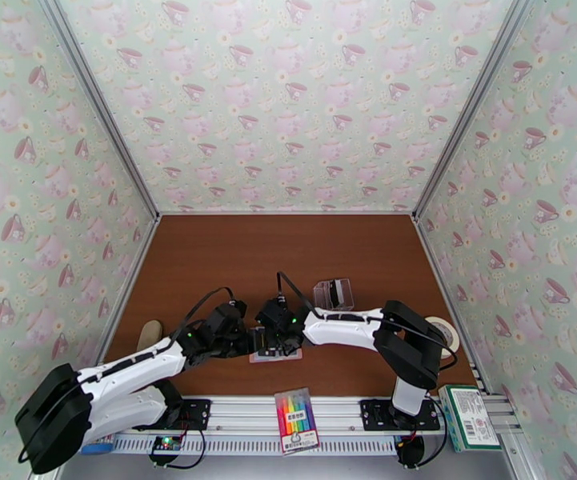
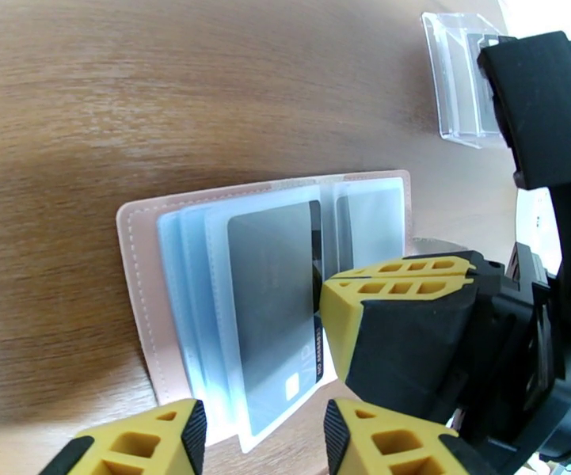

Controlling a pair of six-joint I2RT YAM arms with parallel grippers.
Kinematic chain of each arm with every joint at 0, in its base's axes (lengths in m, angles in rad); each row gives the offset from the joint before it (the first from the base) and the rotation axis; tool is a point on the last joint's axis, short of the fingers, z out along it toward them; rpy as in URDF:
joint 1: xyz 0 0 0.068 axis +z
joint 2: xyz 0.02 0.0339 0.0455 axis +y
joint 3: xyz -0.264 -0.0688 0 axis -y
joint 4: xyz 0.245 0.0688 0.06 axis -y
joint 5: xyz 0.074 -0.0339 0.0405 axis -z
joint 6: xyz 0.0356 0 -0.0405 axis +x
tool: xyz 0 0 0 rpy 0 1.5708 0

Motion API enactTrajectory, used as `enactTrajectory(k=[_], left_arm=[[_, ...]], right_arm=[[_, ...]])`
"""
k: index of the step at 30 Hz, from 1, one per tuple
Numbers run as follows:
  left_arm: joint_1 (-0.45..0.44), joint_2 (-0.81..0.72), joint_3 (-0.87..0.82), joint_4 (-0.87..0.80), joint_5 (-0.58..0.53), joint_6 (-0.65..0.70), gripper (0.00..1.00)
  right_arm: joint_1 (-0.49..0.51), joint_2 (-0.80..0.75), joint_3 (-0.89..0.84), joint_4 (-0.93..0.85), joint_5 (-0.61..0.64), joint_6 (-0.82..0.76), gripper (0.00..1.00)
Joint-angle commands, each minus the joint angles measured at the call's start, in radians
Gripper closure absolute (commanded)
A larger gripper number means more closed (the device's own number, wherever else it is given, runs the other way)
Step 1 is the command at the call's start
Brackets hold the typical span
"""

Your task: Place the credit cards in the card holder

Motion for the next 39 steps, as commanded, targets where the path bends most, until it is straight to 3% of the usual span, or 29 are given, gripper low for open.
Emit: enactTrajectory(k=[1,39], left_arm=[[-0.006,0.023,-0.005,0.027,0.026,-0.008,0.53],[-0.053,0.05,-0.005,0.118,0.062,-0.038,0.54]], right_arm=[[0.006,0.012,0.015,-0.009,0.002,-0.003,0.92],[0.006,-0.054,-0.018,0.023,0.023,0.013,0.91]])
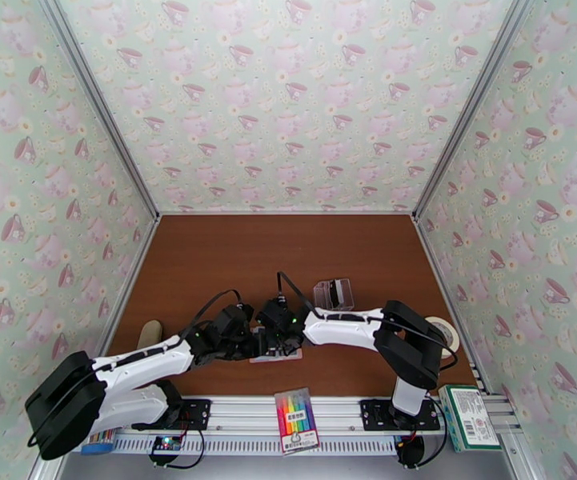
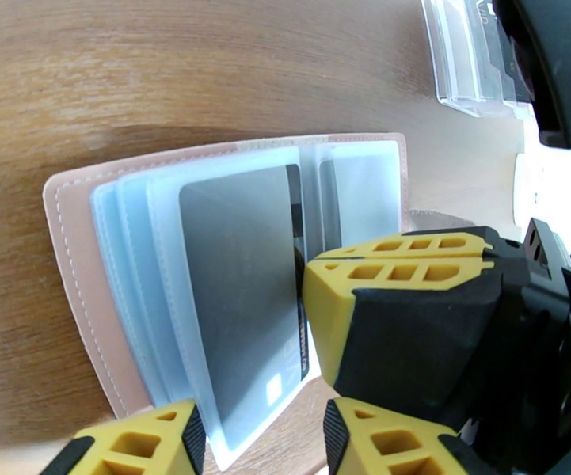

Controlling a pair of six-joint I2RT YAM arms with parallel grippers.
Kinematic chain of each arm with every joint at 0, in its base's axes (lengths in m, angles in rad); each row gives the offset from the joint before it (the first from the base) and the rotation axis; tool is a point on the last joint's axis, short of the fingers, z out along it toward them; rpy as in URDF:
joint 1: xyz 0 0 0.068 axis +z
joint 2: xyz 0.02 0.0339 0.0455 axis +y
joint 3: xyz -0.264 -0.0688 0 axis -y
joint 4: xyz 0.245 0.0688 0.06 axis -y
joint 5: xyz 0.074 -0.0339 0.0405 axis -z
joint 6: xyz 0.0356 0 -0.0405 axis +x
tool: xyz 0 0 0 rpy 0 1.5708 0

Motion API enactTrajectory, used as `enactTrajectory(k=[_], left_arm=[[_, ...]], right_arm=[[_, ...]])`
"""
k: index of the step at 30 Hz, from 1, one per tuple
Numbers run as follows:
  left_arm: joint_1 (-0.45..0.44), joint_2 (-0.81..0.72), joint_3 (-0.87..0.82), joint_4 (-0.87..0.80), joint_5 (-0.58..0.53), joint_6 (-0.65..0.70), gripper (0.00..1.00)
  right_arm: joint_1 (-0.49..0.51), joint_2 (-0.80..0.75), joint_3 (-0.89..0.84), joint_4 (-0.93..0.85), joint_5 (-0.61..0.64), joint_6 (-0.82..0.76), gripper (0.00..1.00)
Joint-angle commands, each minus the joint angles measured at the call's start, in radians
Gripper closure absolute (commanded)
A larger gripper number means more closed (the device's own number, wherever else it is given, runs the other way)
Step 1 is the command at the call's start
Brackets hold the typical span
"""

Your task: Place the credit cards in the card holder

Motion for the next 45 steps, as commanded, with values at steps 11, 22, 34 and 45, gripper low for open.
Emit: enactTrajectory(k=[11,22,34,45], left_arm=[[-0.038,-0.003,0.037,0.046,0.003,-0.019,0.54],[-0.083,0.077,0.129,0.033,-0.018,-0.006,0.54],[-0.134,0.193,0.219,0.023,-0.055,0.027,0.54],[-0.13,0.075,0.216,-0.08,-0.161,0.085,0.42]], right_arm=[[0.006,-0.129,-0.046,0.003,0.094,0.026,0.87],[-0.027,-0.227,-0.109,-0.077,0.204,0.029,0.86],[-0.113,-0.381,-0.24,-0.091,0.233,0.027,0.86],[-0.148,-0.611,-0.326,-0.095,0.375,-0.001,0.7]])
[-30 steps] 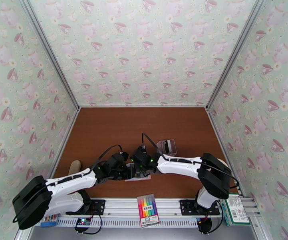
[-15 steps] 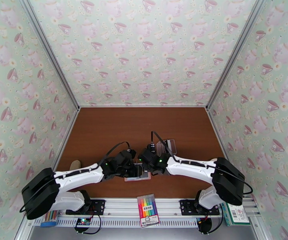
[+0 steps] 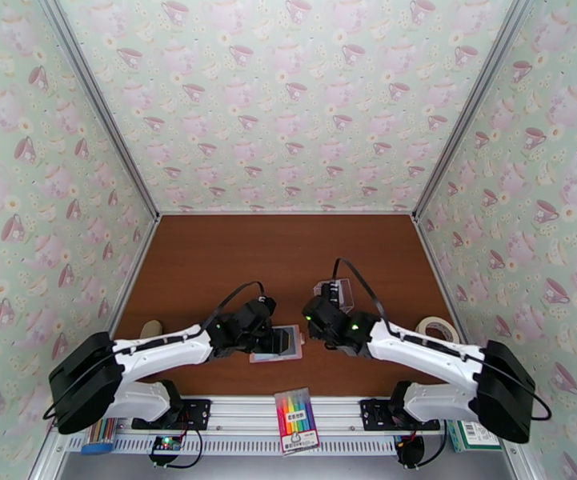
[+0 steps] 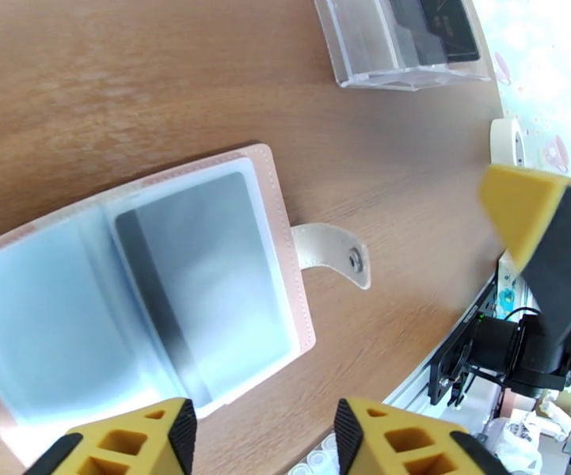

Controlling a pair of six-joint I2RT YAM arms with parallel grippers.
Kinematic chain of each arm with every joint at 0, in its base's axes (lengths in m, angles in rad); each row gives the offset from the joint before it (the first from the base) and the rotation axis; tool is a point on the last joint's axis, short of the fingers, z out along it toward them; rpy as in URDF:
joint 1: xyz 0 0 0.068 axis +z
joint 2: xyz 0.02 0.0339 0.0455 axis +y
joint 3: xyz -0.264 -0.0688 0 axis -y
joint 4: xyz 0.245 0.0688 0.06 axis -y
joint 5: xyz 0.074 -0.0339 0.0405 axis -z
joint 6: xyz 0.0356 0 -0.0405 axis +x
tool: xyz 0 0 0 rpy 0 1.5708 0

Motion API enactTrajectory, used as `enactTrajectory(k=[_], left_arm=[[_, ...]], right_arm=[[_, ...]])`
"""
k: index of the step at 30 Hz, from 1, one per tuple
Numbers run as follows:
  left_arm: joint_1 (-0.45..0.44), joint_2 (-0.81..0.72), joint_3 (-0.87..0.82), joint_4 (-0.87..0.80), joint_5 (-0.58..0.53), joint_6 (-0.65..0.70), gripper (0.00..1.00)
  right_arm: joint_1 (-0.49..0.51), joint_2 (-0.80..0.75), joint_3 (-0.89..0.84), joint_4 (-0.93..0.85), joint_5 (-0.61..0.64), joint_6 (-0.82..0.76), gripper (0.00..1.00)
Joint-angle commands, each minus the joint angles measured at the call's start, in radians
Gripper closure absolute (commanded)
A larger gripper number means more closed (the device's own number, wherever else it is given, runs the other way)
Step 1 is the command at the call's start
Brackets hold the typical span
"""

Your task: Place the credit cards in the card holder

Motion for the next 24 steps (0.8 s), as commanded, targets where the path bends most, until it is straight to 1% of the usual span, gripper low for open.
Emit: enactTrajectory(k=[1,3,5,6,7,9,10,12,14,20,24], left_arm=[[0.004,-0.065,0.017,-0.065,-0.076,0.049,0.41],[0.011,-0.094,0.014,-0.082,-0.086,0.068,0.4],[0.018,-0.118,0.007,-0.088,-0.09,0.087,0.38],[0.021,-0.132,0.0,-0.075,-0.079,0.11,0.37],[0.02,-0.147,-0.01,-0.055,-0.058,0.132,0.36],[0.021,-0.176,-0.027,-0.038,-0.03,0.143,0.35],[0.021,-0.192,-0.032,-0.041,-0.031,0.142,0.34],[0.022,-0.21,-0.038,-0.069,-0.058,0.14,0.33],[0.025,-0.227,-0.038,-0.098,-0.078,0.147,0.33],[0.036,-0.285,-0.072,-0.106,-0.094,0.13,0.33],[0.038,-0.286,-0.087,-0.1,-0.083,0.127,0.33]], right_arm=[[-0.013,-0.054,-0.017,-0.019,0.083,-0.041,0.66],[-0.027,-0.073,-0.003,-0.031,0.104,-0.092,0.62],[-0.063,-0.083,0.018,-0.032,0.113,-0.17,0.58],[-0.095,-0.087,0.031,-0.035,0.112,-0.219,0.55],[-0.137,-0.086,0.051,-0.054,0.102,-0.253,0.55],[-0.222,-0.088,0.081,-0.06,0.034,-0.315,0.54],[-0.259,-0.084,0.091,-0.056,-0.001,-0.344,0.5],[-0.338,-0.063,0.11,-0.057,-0.064,-0.386,0.49],[-0.39,-0.025,0.139,-0.065,-0.119,-0.435,0.48],[-0.468,0.138,0.233,-0.107,-0.181,-0.538,0.46],[-0.491,0.245,0.293,-0.132,-0.218,-0.575,0.46]])
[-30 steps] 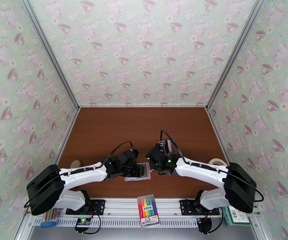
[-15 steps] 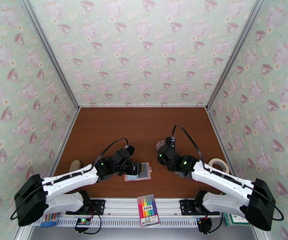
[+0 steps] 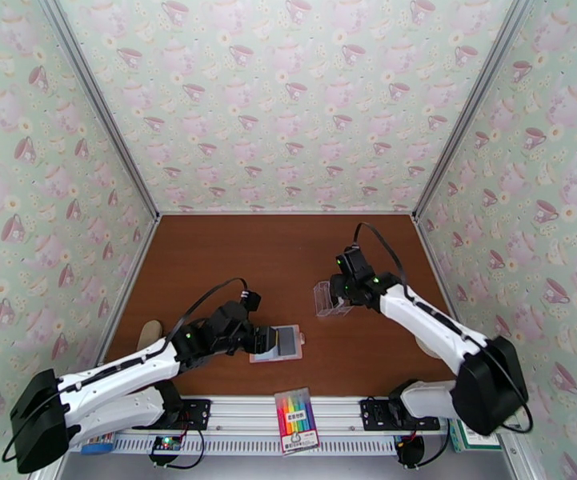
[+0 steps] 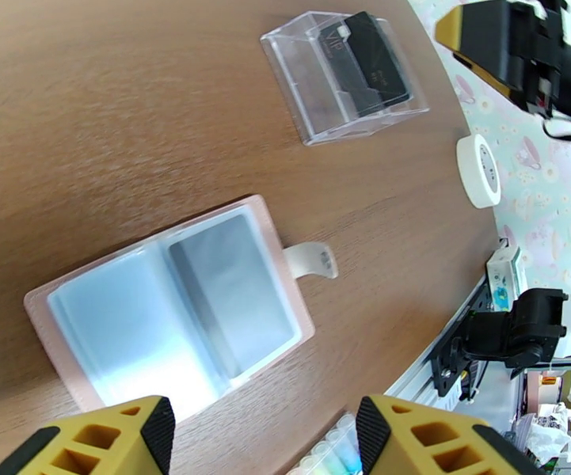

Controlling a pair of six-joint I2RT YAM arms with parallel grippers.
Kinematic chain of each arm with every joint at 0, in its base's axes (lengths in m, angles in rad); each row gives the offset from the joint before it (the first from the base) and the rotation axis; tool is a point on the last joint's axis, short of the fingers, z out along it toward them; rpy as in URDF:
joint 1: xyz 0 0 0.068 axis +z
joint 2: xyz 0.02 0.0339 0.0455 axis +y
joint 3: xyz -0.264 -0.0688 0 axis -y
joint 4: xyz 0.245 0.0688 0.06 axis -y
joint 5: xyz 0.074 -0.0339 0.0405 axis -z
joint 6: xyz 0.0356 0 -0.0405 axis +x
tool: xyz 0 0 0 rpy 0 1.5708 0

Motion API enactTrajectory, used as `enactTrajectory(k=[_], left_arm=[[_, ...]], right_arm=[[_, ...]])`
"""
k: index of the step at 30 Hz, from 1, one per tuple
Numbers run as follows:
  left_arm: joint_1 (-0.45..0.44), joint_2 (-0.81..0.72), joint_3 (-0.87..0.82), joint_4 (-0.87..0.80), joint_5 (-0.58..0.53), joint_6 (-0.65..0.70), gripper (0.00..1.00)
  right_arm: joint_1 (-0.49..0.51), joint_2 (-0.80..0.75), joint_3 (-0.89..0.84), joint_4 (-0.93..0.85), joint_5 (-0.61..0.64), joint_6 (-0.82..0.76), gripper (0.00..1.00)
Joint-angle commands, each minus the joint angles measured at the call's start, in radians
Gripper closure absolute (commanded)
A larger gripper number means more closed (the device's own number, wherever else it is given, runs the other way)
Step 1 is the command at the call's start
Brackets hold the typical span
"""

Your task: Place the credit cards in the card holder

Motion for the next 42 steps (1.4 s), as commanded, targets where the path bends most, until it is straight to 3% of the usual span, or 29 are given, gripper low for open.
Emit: enactTrajectory(k=[1,18,42], left_arm=[[0.005,-0.004,-0.021,-0.009,-0.007,0.004,0.33],[0.009,0.014,-0.042,-0.005,0.008,-0.023,0.33],[0.01,0.048,-0.042,0.0,0.006,-0.046,0.34]], right_arm=[[-0.016,0.073,0.06,-0.052,-0.057,-0.072,0.46],[-0.021,0.252,0.169,-0.111,-0.01,-0.086,0.48],[-0.021,0.281,0.174,-0.133,0.101,-0.076,0.53]])
